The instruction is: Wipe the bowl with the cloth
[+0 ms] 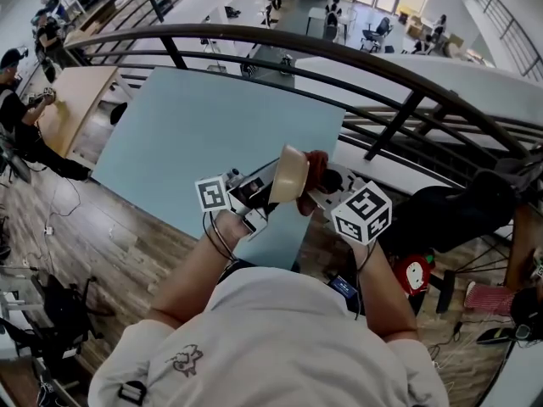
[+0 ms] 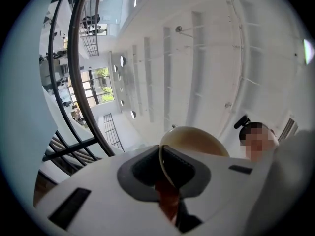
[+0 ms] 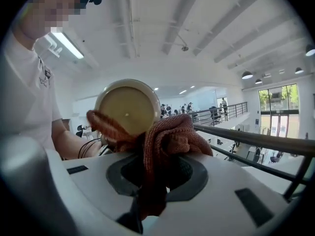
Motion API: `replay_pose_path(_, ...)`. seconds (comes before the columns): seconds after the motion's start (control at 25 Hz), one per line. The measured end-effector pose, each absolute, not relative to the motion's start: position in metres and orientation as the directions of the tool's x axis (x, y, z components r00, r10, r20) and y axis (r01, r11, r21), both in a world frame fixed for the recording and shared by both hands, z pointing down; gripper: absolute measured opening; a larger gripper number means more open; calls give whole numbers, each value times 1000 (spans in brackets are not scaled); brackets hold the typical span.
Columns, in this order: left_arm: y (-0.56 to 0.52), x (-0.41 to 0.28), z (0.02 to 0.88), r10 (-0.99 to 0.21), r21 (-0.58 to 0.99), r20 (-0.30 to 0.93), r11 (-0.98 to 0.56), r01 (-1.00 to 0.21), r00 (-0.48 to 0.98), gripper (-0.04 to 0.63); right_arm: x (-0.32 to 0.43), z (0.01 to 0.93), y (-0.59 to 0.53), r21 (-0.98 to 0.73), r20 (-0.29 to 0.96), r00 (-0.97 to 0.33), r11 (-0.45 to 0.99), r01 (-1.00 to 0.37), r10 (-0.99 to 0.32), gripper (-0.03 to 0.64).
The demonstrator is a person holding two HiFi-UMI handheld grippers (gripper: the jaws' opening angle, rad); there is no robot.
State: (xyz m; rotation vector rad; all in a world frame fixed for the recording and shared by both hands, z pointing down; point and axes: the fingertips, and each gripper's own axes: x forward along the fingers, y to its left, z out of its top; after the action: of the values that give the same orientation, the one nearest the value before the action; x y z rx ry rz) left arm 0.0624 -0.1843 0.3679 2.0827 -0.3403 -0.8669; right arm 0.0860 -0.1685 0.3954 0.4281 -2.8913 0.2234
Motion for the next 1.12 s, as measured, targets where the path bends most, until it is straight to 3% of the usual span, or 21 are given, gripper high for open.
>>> replay_pose_path(0.36, -209, 36, 381, -710, 825, -360, -545, -149, 605, 29, 70, 414, -132, -272, 166, -966, 933, -237, -197, 94)
replay_pose_path(0.6, -212, 17, 409, -783, 861, -261, -453, -230, 565, 29, 65, 389, -113, -240, 102, -978, 950, -201, -181, 94)
replay_pose_path(0.8, -204, 20, 420, -770, 882, -242, -428, -196, 591, 25, 75, 350, -123, -124, 68, -975, 968, -219, -212, 94)
replay_pose_path(1.12, -176, 51, 412, -636, 883, -337, -469, -2, 694, 23, 86, 309, -151, -66, 6, -961, 958, -278, -278, 95)
